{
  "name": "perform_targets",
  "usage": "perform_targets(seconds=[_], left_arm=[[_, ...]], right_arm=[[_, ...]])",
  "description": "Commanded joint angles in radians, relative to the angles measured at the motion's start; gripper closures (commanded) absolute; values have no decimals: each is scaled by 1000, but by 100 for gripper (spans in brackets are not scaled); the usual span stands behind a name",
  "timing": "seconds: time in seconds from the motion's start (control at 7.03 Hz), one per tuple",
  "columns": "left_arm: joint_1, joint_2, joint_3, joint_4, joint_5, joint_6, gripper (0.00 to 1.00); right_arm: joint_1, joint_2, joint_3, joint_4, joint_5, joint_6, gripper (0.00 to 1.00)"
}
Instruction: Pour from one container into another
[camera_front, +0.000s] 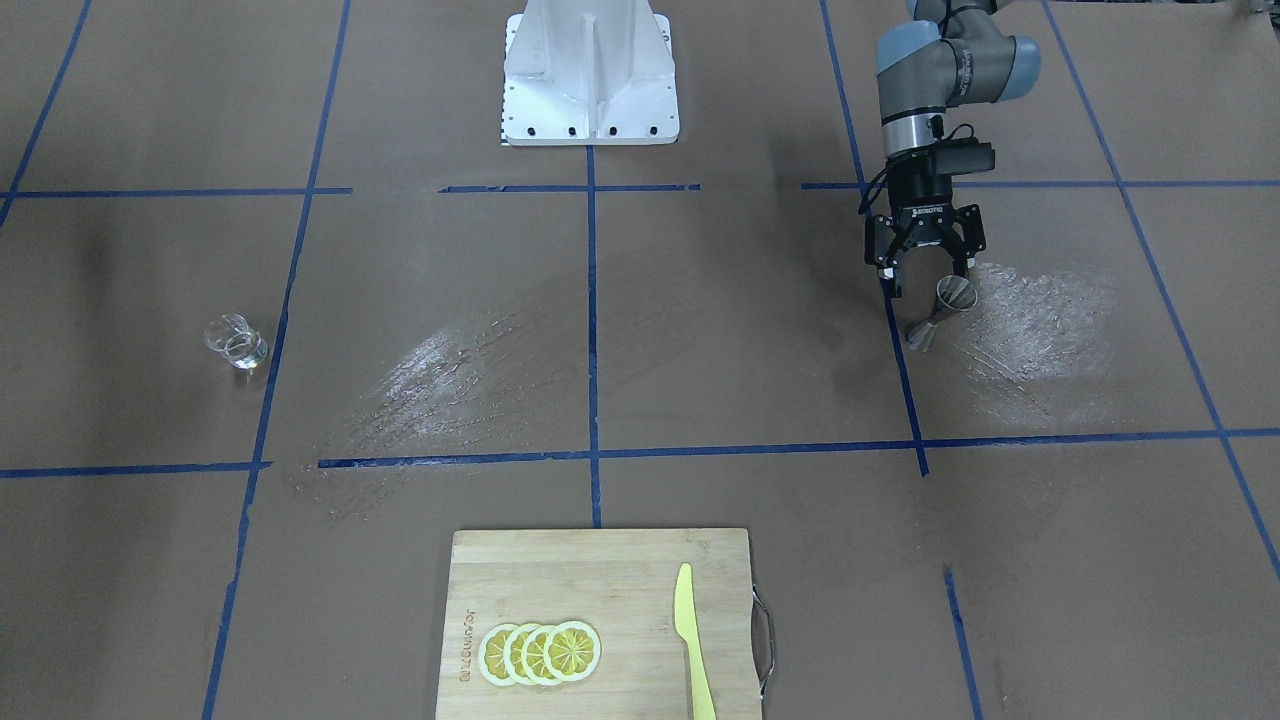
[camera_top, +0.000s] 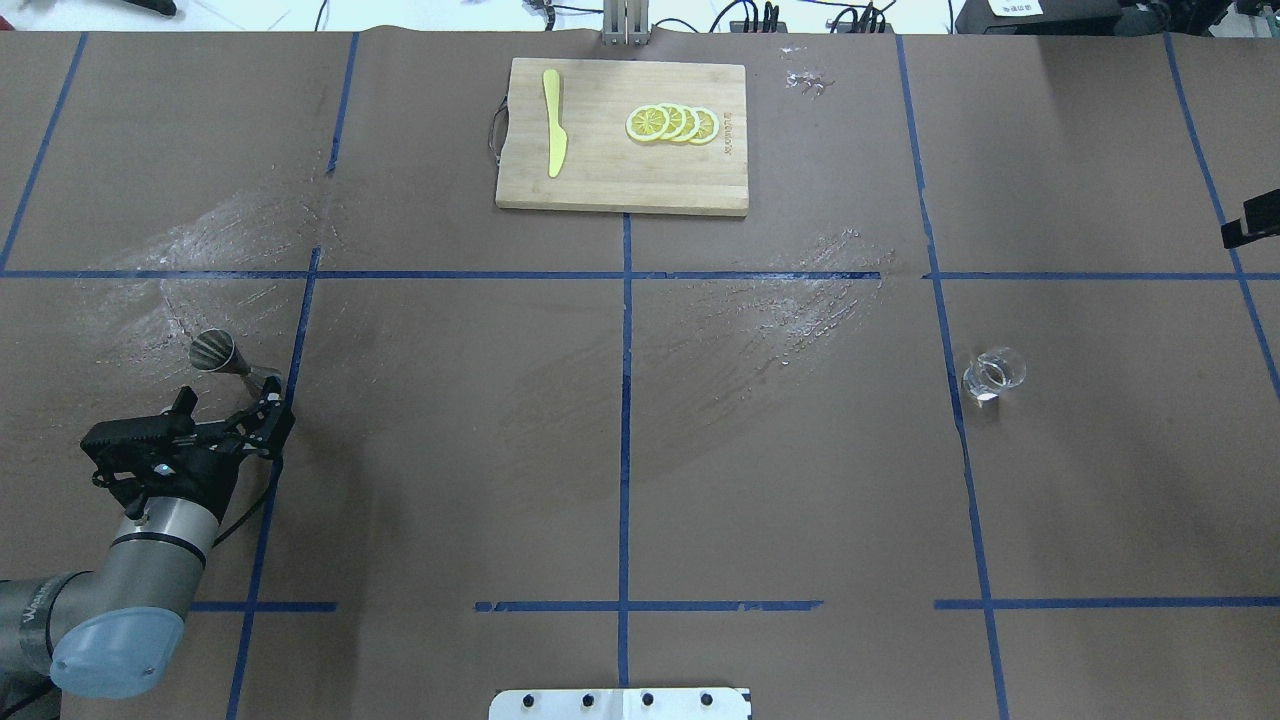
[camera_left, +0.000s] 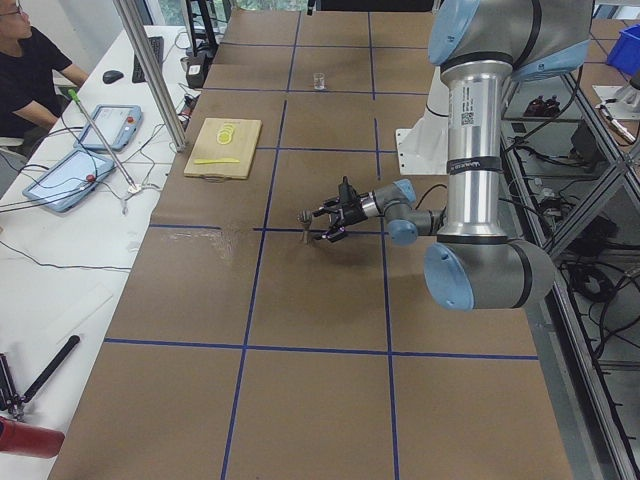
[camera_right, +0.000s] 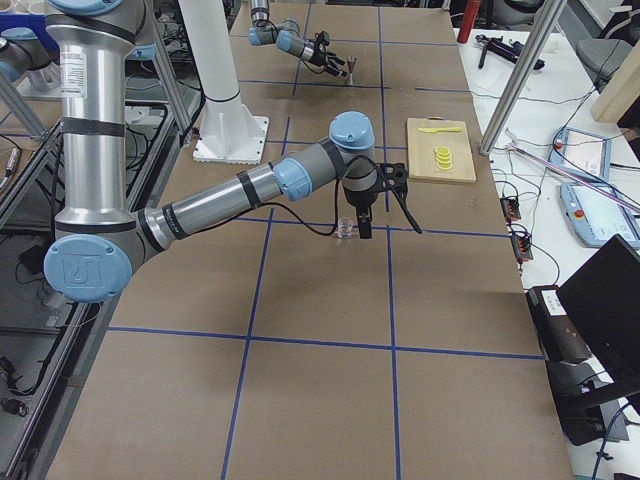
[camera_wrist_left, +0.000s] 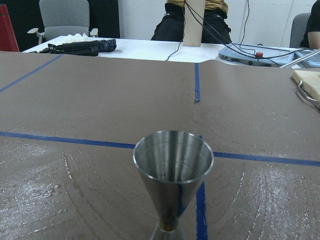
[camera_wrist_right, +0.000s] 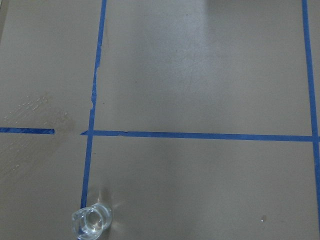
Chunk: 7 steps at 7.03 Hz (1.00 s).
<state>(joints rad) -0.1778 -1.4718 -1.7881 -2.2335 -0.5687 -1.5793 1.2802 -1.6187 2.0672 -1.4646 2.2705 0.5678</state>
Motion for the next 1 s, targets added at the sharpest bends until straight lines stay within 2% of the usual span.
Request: perform_targets(seconds=[0.0, 0.14, 0.57, 0.71, 0.85], left_arm=[[0, -22, 33, 0, 29, 1, 4], [0, -41, 53, -2, 30, 1, 9], [-3, -53, 65, -2, 30, 2, 24], [-9, -55, 65, -2, 30, 2, 26], [-12, -55, 65, -2, 30, 4, 26]], right_arm=[[-97, -21, 59, 38, -66, 156, 0], [-128, -44, 66, 87, -95, 197, 0], [-220, -52, 117, 95, -182, 280, 0], [-237, -59, 141, 96, -209, 294, 0], [-264, -73, 181, 102, -271, 316, 0]])
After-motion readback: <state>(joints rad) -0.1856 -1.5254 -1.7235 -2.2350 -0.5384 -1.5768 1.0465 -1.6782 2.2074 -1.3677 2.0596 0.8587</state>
